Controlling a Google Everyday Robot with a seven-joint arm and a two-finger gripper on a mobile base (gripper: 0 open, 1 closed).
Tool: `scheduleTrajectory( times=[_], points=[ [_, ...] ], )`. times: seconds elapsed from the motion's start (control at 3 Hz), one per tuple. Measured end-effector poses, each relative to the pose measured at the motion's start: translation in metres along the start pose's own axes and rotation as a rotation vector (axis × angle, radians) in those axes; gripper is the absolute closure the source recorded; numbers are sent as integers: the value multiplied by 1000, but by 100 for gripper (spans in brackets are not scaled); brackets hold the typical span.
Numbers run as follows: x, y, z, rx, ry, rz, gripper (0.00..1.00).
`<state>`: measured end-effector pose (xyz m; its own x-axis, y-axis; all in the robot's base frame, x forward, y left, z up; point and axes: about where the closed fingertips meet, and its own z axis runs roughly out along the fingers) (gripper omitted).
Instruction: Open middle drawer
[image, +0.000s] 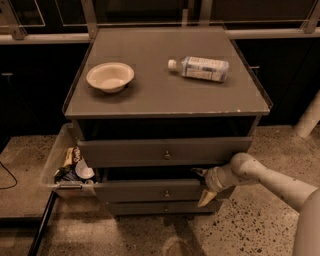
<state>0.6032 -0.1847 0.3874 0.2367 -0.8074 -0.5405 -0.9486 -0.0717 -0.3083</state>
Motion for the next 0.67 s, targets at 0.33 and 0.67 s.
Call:
scheduleTrajectory(
  times=[0.33, 0.67],
  points=[
    [-1, 0, -1, 0, 0, 0, 41],
    [-1, 21, -9, -7, -28, 2, 64]
  ],
)
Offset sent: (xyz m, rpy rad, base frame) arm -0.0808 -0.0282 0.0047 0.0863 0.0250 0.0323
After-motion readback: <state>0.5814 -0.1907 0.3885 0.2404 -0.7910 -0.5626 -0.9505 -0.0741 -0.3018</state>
